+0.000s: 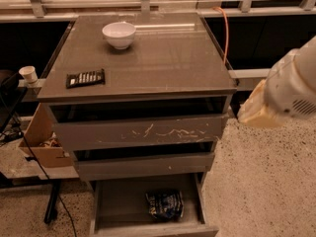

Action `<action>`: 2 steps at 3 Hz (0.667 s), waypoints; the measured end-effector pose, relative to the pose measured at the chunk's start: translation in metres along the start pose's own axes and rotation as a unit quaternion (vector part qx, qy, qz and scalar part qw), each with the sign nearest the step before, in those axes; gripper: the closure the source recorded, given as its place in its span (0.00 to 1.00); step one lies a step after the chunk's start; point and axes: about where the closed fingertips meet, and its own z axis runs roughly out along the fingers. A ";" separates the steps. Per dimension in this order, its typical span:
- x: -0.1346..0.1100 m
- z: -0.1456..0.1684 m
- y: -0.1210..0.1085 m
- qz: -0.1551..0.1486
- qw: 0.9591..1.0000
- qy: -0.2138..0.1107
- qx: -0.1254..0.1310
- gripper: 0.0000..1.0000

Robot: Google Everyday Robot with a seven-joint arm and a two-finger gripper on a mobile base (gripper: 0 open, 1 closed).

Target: Pick blue chip bag from bottom drawer and place on counter

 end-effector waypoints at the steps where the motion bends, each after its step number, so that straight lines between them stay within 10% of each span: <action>1: 0.007 0.043 0.017 0.012 1.000 -0.022 -0.002 1.00; 2: 0.014 0.108 0.037 0.022 0.999 -0.042 -0.007 1.00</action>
Offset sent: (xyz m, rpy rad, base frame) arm -0.0028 0.0406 -0.1763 0.1542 0.0228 -0.0258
